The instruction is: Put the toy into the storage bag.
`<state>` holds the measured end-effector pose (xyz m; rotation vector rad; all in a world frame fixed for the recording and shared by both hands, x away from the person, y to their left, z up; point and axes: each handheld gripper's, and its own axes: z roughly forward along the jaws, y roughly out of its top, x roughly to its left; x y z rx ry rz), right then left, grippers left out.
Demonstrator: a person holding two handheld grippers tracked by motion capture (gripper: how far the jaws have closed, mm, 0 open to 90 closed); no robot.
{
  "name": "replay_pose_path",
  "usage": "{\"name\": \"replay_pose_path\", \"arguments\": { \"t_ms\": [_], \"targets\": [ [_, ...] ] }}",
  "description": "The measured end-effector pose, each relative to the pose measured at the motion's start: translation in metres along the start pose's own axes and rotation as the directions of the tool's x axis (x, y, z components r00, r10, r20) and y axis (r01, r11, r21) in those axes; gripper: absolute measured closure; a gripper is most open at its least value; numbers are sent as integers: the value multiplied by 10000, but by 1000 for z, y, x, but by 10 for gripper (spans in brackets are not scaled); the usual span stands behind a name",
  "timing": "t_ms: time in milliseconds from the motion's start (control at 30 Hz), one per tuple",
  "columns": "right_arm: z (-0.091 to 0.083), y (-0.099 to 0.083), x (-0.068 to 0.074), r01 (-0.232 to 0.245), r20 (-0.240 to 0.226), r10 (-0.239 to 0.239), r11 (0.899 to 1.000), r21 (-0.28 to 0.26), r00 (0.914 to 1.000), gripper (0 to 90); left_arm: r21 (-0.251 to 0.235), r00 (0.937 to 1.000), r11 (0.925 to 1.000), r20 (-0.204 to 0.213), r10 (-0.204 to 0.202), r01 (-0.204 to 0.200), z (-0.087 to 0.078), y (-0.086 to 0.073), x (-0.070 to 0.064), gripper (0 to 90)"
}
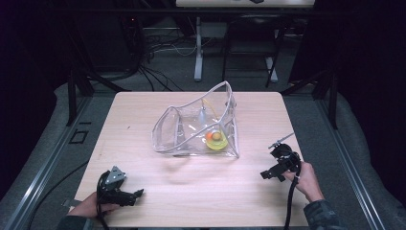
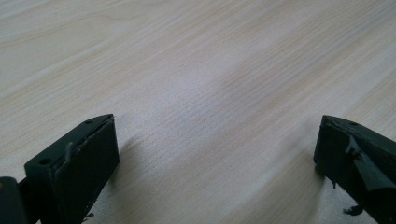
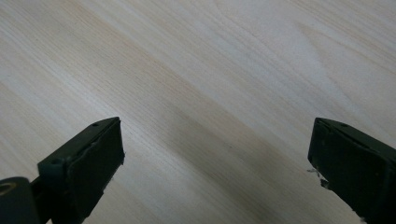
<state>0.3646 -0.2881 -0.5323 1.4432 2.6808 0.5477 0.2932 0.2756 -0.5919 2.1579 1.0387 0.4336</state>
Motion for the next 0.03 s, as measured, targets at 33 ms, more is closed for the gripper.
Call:
{"name": "replay_pose_path", "arguments": {
  "t_ms": [33],
  "targets": [
    [0, -1, 0, -67, -83, 66, 10000, -49, 9999, 32, 1, 10000, 10000, -3, -4, 4, 0, 0, 0, 0]
  ]
}}
